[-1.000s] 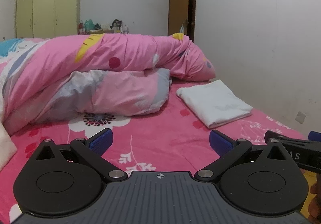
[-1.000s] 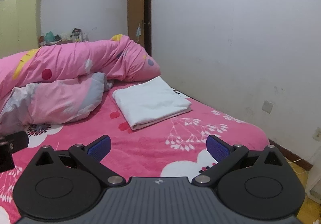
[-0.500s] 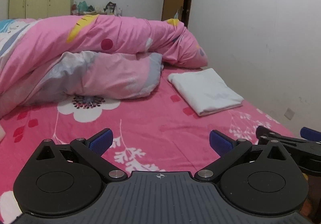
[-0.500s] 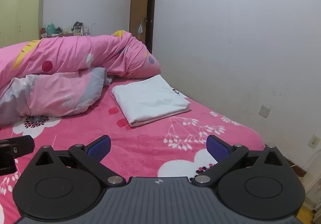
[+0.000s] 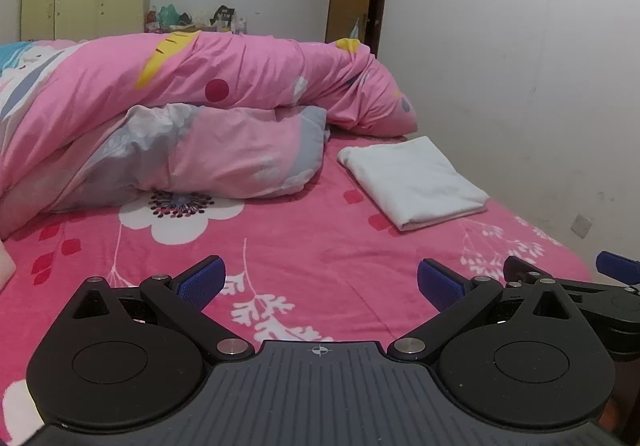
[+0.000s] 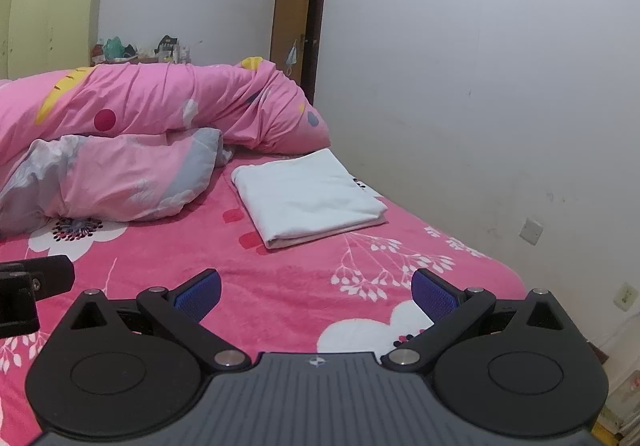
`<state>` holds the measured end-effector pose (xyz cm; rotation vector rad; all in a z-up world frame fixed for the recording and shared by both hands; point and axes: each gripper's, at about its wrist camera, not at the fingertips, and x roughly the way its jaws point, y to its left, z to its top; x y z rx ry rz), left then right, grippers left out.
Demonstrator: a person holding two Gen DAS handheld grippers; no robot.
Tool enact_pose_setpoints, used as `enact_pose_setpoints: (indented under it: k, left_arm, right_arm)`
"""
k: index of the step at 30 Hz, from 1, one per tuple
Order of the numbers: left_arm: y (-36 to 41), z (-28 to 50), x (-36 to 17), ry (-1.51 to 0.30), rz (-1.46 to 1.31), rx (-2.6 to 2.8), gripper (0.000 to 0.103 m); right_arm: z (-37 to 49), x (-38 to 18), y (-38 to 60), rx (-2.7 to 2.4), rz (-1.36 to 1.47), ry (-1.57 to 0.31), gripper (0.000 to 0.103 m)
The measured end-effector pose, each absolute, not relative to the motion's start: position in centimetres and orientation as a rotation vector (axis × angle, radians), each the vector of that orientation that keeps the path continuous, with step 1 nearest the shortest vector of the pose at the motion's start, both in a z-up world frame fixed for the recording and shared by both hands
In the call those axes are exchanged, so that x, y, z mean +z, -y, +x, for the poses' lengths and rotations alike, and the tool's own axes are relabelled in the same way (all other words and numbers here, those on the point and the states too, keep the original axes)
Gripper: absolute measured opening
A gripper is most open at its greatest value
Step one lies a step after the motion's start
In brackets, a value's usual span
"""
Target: Fold clothes
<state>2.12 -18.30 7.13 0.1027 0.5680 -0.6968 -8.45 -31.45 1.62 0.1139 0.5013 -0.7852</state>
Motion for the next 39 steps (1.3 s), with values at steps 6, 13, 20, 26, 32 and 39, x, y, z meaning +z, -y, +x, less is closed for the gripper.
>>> enact_pose_setpoints:
  k: [6,13,20,26,32,39]
  left_arm:
    - [18.35,2.07,7.08,-0.568,0.106,-0.699,0.103]
    - [18.17,2.12,6.98,-0.569,0.104,-0.696,0.103]
    - [18.04,2.21,6.91,-0.576,0.097,-0.695,0.103]
    - [17.83,2.22,6.87,-0.580,0.090,-0.694,0.103]
    - [17.89,2.12,6.74,-0.583,0.088,-0.693,0.103]
    - [17.88,2.19,6.77,-0.580,0.086,-0.694,0.103]
  right_arm:
    - [-8.45,1.53,31.47,-0.786,0.114,-0.505,0.103]
    - [-8.32,1.60,31.53,-0.782,0.115,-0.510,0.103]
    - [-8.30,1.64,31.28,-0.781,0.111,-0.511,0.103]
    - [-8.27,1.66,31.10,-0.779,0.109,-0.512,0.103]
    - [-8.22,1.64,31.12,-0.780,0.109,-0.513,0.103]
    - [-8.18,1.71,31.16,-0.780,0.111,-0.515,0.103]
